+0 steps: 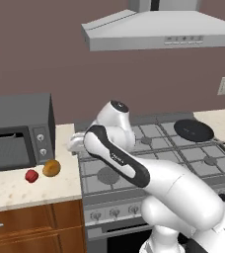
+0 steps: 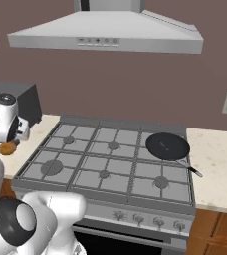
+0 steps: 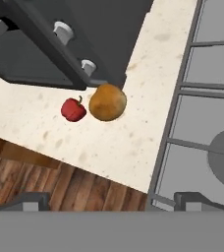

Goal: Put the bell pepper and potato in the pan. Then turn on the rear right burner and set the heat to medium.

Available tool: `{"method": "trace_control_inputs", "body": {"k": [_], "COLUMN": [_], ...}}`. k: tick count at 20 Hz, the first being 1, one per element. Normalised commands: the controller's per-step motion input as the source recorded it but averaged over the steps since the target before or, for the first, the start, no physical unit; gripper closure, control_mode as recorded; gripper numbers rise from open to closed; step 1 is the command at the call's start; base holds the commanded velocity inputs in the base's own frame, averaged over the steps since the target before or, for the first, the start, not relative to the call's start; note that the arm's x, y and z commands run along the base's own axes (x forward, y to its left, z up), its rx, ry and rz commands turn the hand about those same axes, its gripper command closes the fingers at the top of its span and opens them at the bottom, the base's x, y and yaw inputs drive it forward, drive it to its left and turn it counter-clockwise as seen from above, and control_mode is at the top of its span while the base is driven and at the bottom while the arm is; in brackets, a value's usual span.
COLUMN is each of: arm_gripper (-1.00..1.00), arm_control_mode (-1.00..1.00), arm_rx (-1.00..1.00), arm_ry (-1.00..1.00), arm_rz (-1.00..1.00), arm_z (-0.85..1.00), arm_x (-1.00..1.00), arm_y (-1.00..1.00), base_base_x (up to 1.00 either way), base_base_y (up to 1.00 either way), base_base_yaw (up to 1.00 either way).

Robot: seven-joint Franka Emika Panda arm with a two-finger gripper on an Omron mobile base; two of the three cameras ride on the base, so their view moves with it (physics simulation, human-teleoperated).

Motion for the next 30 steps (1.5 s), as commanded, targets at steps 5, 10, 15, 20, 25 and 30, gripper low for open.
{"method": "trace_control_inputs", "body": {"k": [5,10,15,20,25,30], "arm_gripper": [-1.0,-1.0,-1.0,-1.0,-1.0,-1.0], "arm_control_mode": [-1.0,-1.0,-1.0,-1.0,-1.0,-1.0], "arm_rx": [-0.18,-0.16,-0.07,0.0,0.0,0.0], "arm_ry": [0.0,0.0,0.0,0.0,-0.02,-0.07], "arm_rz": [0.11,0.08,0.01,-0.06,-0.07,-0.02], "arm_z": [0.0,0.0,0.0,-0.12,-0.43,-0.55], "arm_x": [0.0,0.0,-0.02,-0.05,-0.01,0.0], "arm_y": [0.68,0.57,0.15,0.0,0.0,0.0], "base_base_x": [0.0,0.0,0.0,0.0,0.0,0.0], "base_base_y": [0.0,0.0,0.0,0.0,0.0,0.0], "base_base_yaw": [0.0,0.0,0.0,0.0,0.0,0.0]}}
